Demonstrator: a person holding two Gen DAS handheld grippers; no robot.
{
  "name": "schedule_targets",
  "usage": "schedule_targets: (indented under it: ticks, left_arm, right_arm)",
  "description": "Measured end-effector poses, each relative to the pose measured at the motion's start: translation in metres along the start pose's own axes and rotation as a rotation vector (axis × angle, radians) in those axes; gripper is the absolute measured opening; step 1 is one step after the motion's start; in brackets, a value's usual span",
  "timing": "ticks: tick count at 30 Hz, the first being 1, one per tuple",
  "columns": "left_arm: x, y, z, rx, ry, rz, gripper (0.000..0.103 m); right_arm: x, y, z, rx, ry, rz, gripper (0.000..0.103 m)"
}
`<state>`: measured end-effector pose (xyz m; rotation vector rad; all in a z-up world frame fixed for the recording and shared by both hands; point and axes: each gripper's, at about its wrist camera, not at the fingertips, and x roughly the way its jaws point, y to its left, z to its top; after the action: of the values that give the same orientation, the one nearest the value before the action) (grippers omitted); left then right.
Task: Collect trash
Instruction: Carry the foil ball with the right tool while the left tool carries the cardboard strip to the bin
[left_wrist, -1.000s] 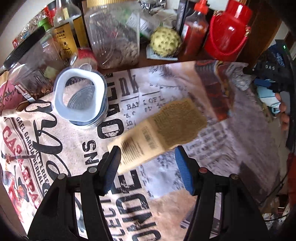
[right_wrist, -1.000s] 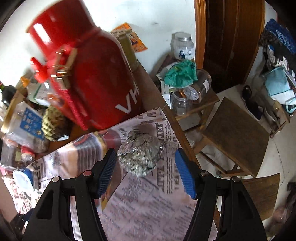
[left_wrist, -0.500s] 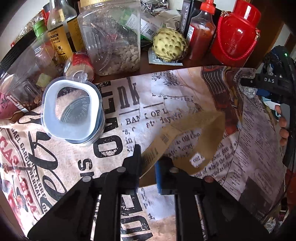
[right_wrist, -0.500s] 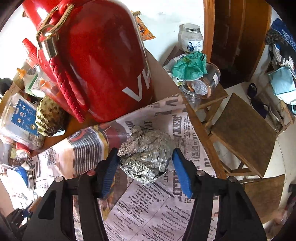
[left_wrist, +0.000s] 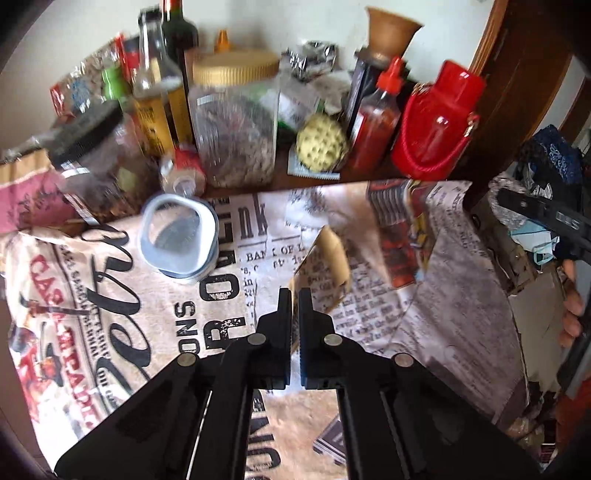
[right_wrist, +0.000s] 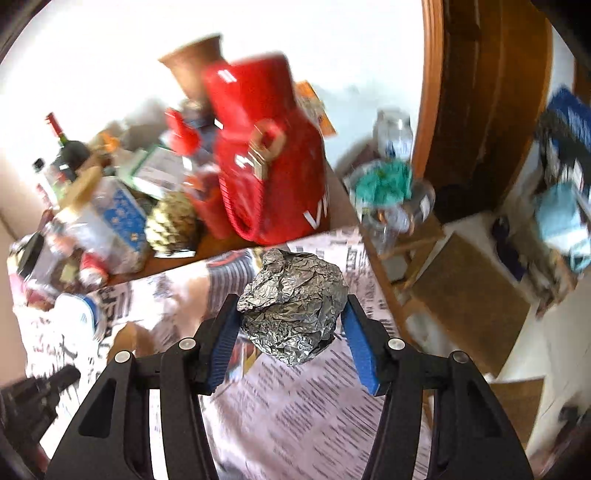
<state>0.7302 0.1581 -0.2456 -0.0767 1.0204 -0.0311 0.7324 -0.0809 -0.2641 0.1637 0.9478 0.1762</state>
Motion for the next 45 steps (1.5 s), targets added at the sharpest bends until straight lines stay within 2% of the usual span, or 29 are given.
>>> schedule_targets:
  ticks: [4,6,8,17,19,21,24,31,36,45]
  left_arm:
    - [-0.005,-0.004,-0.003,-0.017,0.006,0.026,0.003]
    - [0.004,0.002,-0.005,-0.056,0.029,-0.011,0.017]
    - [0.015,0.008,-0.006,-0.091,0.053,-0.037,0.023]
    - [0.08,0.007,0.012,-0.076,0.145,-0.06,0.023]
    - [0.092,0.004,0.015,-0.058,0.157,-0.048,0.021]
    - [0.1,0.003,0.016,-0.053,0.174,-0.03,0.003]
    - [0.097,0.003,0.016,-0.074,0.155,-0.026,0.0]
    - [0.029,-0.011,0.007,-0.117,0.032,0.004,0.0]
    - [-0.051,-0.037,-0.01,-0.151,-0.093,0.045,0.0]
    - [-0.187,-0.088,-0.065,-0.188,-0.303,0.112,0.0]
  right_arm:
    - [-0.037,0.004,-0.002,-0.085,-0.035,0.018,0.052]
    - [-0.048,0.004,-0.005,-0.117,-0.044,0.018,0.052]
    - [-0.056,0.003,-0.009,-0.131,-0.041,0.025,0.052]
    - [-0.056,-0.007,-0.027,-0.055,0.019,0.04,0.052]
    - [-0.054,-0.007,-0.029,-0.03,0.03,0.044,0.052]
    - [-0.054,-0.008,-0.031,-0.017,0.035,0.049,0.052]
    - [-0.056,-0.007,-0.031,-0.011,0.033,0.063,0.052]
    - [-0.079,-0.01,-0.03,-0.059,0.001,0.119,0.052]
    - [-0.112,-0.014,-0.032,-0.137,-0.044,0.18,0.052]
    - [-0.184,-0.013,-0.053,-0.295,-0.123,0.263,0.052]
